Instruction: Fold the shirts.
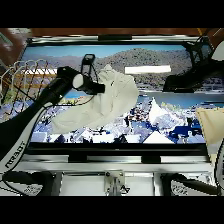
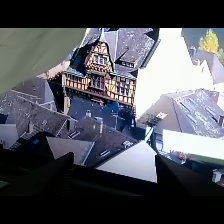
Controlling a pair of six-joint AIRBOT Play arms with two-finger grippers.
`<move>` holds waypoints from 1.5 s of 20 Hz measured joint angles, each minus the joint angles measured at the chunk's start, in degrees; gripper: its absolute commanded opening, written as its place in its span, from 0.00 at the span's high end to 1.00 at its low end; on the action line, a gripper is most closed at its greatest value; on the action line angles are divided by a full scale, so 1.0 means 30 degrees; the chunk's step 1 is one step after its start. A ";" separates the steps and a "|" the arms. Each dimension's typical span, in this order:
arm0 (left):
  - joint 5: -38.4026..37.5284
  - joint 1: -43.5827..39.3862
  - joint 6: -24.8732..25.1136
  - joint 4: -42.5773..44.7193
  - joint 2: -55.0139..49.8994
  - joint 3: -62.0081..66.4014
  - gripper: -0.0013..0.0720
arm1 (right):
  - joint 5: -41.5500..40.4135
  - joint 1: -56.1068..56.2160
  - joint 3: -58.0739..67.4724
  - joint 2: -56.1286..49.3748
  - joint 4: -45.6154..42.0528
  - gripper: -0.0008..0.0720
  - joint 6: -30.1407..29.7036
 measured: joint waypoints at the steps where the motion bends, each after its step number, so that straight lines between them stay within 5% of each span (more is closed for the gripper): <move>1: -0.0182 0.0619 0.0627 -0.0525 0.0175 0.0000 0.92 | -0.0080 0.0299 0.0000 -0.0153 0.0044 0.13 -0.0073; 3: -0.0896 0.1530 0.1851 -0.1464 0.0525 0.0000 0.92 | -0.0481 0.0852 0.0000 -0.0583 0.0109 0.05 -0.0153; 12: -0.2470 0.3672 0.5042 -0.2645 0.3053 0.0000 0.92 | -0.5894 0.1195 0.0000 -0.5064 0.4277 0.05 0.1129; 17: -0.2922 0.4320 0.5523 -0.2696 0.3475 0.0000 0.92 | -0.7985 0.1224 0.0000 -0.7453 0.5275 0.05 0.2769; 30: -0.2492 0.4983 0.5697 -0.2718 0.4889 0.0007 0.92 | -0.7847 0.1239 0.0000 -1.0994 0.8888 0.11 0.3898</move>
